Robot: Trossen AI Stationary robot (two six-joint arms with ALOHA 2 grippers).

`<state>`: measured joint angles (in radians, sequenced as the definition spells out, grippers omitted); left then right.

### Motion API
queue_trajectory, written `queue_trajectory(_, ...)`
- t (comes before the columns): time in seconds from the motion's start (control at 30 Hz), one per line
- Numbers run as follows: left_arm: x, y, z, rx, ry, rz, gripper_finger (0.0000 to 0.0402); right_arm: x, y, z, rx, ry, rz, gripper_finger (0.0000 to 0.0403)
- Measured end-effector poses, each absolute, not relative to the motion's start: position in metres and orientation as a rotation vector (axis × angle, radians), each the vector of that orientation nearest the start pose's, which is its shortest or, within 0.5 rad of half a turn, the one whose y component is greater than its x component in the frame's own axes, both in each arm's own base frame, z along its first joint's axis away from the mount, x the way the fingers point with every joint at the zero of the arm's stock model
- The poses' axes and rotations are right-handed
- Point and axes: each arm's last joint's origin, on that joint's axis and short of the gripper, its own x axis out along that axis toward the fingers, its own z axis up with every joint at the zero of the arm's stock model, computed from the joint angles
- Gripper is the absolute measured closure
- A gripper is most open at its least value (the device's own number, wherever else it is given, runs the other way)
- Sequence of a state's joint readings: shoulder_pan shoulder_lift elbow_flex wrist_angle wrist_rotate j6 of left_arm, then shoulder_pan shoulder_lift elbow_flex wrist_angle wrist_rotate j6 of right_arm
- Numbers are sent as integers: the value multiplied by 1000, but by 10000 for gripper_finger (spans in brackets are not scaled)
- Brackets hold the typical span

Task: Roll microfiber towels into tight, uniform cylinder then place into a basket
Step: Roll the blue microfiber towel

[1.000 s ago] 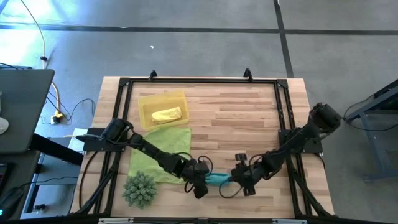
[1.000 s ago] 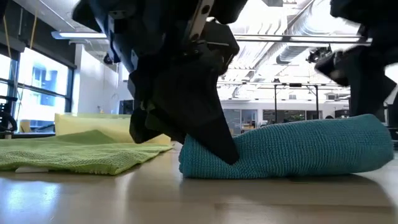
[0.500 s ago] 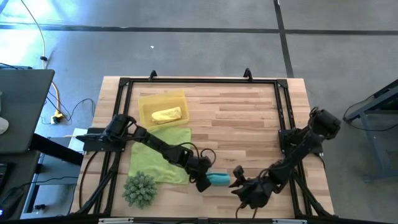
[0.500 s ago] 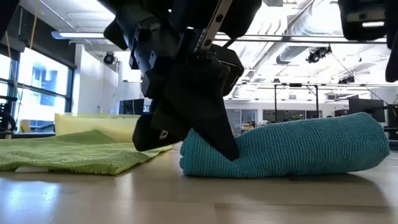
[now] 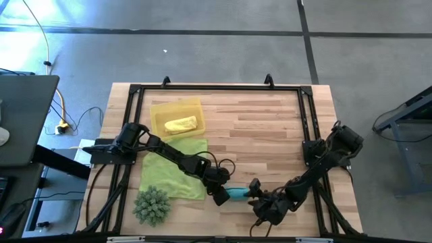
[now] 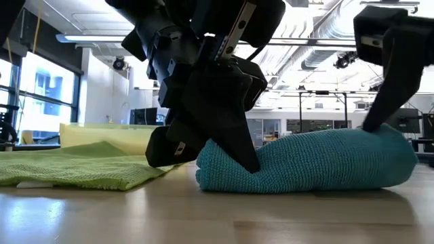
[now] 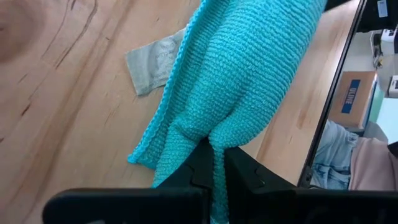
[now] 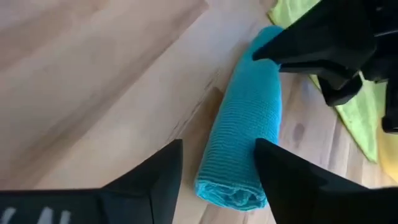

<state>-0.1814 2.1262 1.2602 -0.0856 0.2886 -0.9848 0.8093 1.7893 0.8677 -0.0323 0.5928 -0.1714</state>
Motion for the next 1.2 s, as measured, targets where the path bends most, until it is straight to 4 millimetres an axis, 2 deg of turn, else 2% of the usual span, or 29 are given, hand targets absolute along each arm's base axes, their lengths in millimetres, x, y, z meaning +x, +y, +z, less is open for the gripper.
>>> queue_trajectory(0.27, 411, -84, 102, -940, 1094, 74, 396, 243, 223, 105, -807, 768, 237, 230)
queue_trajectory(0.57, 409, -90, 102, -940, 1107, 46, 387, 247, 215, 99, -683, 788, 79, 238)
queue_trajectory(0.77, 411, -92, 103, -952, 1092, 27, 386, 252, 203, 96, -479, 881, 34, 248)
queue_trajectory(0.9, 411, -92, 104, -939, 1090, 17, 379, 256, 197, 95, -374, 924, 27, 282)
queue_trajectory(1.03, 410, -90, 108, -872, 1079, -24, 352, 259, 194, 95, -315, 939, 18, 331)
queue_trajectory(1.2, 405, -68, 122, -811, 1104, -18, 313, 260, 193, 96, -235, 954, 18, 384)
